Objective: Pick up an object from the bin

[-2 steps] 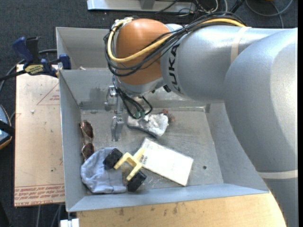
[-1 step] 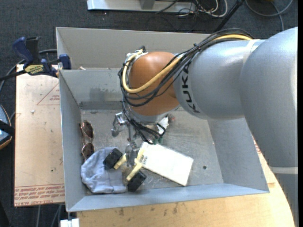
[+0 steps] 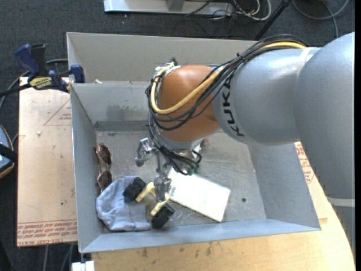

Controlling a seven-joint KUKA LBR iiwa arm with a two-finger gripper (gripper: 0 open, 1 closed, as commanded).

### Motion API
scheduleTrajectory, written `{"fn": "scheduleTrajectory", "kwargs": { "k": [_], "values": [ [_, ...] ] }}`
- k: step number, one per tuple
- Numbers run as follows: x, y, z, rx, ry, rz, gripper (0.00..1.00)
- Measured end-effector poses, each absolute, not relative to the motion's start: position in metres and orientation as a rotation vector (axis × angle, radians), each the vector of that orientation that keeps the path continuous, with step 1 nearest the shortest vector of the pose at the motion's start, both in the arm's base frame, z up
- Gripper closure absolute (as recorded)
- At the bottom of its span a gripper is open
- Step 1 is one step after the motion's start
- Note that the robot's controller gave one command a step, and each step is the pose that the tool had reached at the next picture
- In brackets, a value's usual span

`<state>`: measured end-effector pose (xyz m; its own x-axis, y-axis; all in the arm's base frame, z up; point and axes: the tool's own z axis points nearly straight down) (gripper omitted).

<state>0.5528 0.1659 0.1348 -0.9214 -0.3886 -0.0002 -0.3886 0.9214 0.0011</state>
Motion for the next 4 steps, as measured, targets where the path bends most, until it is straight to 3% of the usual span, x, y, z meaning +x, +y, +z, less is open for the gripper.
{"fn": "scheduleTrajectory", "kwargs": {
  "k": [1,2,4],
  "values": [
    [0.558,0.1471,0.0921,-0.563,3.065,0.019,0.0],
    [0.5532,0.1449,0.0874,-0.575,3.075,0.01,1.0],
    [0.5519,0.1446,0.0921,-0.576,3.079,0.009,1.0]
  ]
}}
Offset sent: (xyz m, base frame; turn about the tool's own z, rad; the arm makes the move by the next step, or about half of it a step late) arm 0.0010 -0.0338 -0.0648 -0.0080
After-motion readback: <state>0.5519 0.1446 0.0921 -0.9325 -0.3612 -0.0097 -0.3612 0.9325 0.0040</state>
